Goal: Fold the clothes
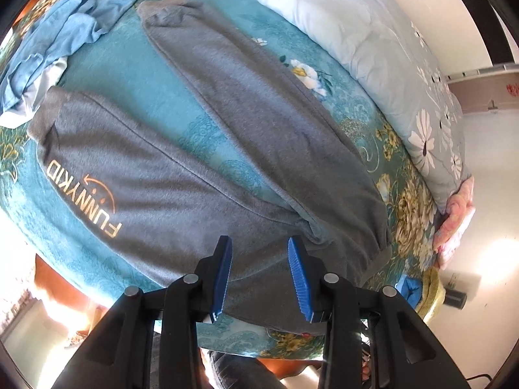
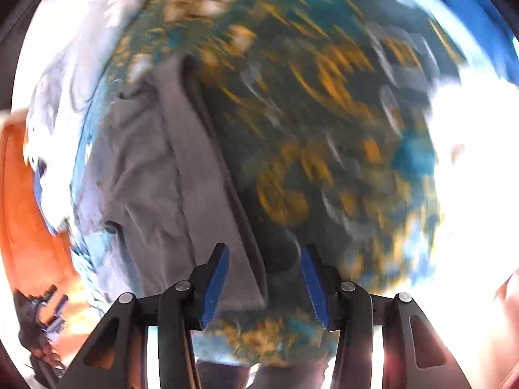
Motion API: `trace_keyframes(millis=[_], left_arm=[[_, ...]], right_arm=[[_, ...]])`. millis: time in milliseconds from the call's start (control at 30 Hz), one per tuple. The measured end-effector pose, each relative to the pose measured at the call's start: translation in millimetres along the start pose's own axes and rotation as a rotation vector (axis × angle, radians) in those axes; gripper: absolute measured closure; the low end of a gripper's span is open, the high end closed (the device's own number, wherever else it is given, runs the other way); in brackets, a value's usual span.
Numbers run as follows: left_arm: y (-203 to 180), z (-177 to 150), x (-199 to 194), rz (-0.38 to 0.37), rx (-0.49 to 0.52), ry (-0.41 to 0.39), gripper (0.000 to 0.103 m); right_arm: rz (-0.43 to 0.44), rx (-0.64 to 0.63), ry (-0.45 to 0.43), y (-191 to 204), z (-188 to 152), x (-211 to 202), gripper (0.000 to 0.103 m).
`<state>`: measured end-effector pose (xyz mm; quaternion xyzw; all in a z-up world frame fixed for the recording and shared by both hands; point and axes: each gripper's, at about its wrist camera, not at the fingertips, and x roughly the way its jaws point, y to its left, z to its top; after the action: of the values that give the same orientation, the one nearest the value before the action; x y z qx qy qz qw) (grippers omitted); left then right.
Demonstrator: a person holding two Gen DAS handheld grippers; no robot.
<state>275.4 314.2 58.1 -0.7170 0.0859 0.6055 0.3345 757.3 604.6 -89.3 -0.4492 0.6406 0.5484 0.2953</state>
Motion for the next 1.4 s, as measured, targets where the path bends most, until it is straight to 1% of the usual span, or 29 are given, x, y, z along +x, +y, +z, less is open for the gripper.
trace_keyframes(millis=[33,67,200,233,400,533,567,600,633,667,733,767,800,833,867,933,1000,1167,1233,1267,1367,1400], left_arm=[[-3,0,-1,0.002,0.018,0.001,0.066],[-6,1,-2,0.005,0.035,0.002,0.066],[-12,-1,-2,0.009,0.069,0.013,0.066],[-14,-1,-2,0.01,0.077,0.016,0.066],[-16,-5,-2,0.014,0.099,0.027,0.066],[-14,-8,-2,0.011,0.094,0.031,0.066],[-15,-9,-2,0.011,0.095,0.031,0.066],[-16,-9,-2,0.012,0.098,0.031,0.066],[-16,-10,-2,0.011,0.1,0.03,0.066],[-17,-10,-3,0.01,0.103,0.029,0.066],[-18,-9,-3,0.008,0.106,0.03,0.066],[-18,-9,-3,0.007,0.109,0.03,0.066],[-19,-9,-3,0.005,0.107,0.029,0.066],[-19,-8,-3,0.003,0.105,0.029,0.066],[-19,-8,-3,0.002,0.107,0.031,0.066],[-19,-9,-2,0.009,0.114,0.037,0.066],[-18,-9,-1,0.014,0.116,0.041,0.066],[-3,-11,-1,0.041,0.094,0.043,0.066],[6,-11,-4,0.06,0.074,0.03,0.066],[9,-11,-5,0.064,0.068,0.024,0.066],[26,-10,-12,0.092,0.034,0.003,0.066],[33,-9,-15,0.095,0.02,-0.007,0.066]], right_arm=[[0.045,0.052,0.008,-9,-5,3,0.045],[0.085,0.102,0.01,-16,-8,7,0.043],[0.185,0.273,0.039,-38,-13,25,0.043],[0.203,0.296,0.043,-40,-14,28,0.043],[0.276,0.387,0.074,-45,-20,41,0.043],[0.321,0.4,0.07,-41,-21,43,0.043],[0.336,0.399,0.075,-38,-21,45,0.043],[0.338,0.386,0.074,-34,-20,45,0.048],[0.327,0.366,0.058,-30,-18,42,0.056],[0.313,0.345,0.039,-26,-16,39,0.058],[0.304,0.325,0.015,-22,-13,34,0.075],[0.306,0.314,0.004,-20,-11,30,0.079],[0.306,0.303,-0.005,-19,-8,24,0.087],[0.302,0.276,-0.021,-20,-5,13,0.091],[0.298,0.245,-0.04,-20,-2,1,0.092],[0.286,0.157,-0.089,-4,2,-16,0.094],[0.252,0.071,-0.129,7,5,-35,0.094],[0.092,-0.029,-0.13,-3,8,-43,0.095],[0.028,-0.067,-0.128,-7,9,-45,0.099],[-0.023,-0.065,-0.123,-12,11,-42,0.103],[-0.034,0.0,-0.099,-26,14,-36,0.103],[-0.038,0.005,-0.1,-27,15,-37,0.103]])
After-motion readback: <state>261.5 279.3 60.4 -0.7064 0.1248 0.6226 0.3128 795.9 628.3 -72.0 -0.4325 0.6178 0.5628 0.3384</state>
